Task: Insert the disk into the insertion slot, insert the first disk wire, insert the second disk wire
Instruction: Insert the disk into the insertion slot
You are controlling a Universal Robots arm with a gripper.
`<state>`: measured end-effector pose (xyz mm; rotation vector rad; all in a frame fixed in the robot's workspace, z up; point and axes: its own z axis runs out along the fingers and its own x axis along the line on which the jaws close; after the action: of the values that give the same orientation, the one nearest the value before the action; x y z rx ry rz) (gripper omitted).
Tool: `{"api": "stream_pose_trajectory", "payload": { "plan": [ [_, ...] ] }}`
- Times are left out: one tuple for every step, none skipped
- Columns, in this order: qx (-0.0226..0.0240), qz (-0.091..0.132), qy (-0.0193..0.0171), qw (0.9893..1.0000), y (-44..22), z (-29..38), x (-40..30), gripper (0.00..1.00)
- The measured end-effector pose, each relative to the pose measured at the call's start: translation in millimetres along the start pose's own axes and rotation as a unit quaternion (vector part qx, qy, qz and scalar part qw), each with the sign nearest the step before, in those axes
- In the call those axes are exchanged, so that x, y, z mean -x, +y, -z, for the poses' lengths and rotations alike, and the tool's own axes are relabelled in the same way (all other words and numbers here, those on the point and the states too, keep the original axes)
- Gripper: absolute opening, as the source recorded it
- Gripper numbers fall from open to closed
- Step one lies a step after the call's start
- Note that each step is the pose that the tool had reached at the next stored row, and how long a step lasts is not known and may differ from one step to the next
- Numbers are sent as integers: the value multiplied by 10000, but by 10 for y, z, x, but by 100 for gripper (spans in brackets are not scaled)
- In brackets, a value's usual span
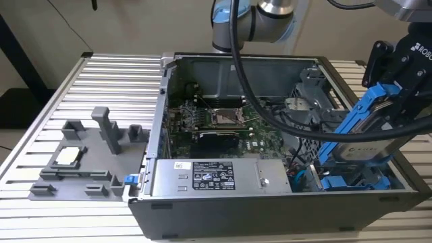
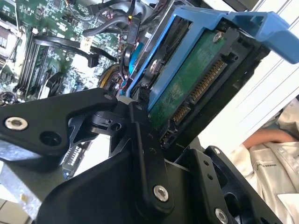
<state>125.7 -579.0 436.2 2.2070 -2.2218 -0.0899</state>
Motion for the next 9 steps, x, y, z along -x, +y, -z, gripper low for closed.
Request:
{"api": "stream_pose_trajectory", "payload": {
  "plan": [
    [0,5,0,10000,0,-7,-3,33],
    [0,11,1,10000,-1,-14,-5,33],
    [0,18,1,10000,-2,-21,-8,33],
    [1,24,2,10000,-2,-28,-11,33],
    [1,31,2,10000,-3,-36,-16,33],
    [1,37,3,10000,-4,-43,-21,33],
    [1,43,3,10000,-5,-51,-28,33],
    [2,49,2,10000,-6,-61,-34,33],
    [2,57,1,10000,-8,-72,-40,33]
  ]
}}
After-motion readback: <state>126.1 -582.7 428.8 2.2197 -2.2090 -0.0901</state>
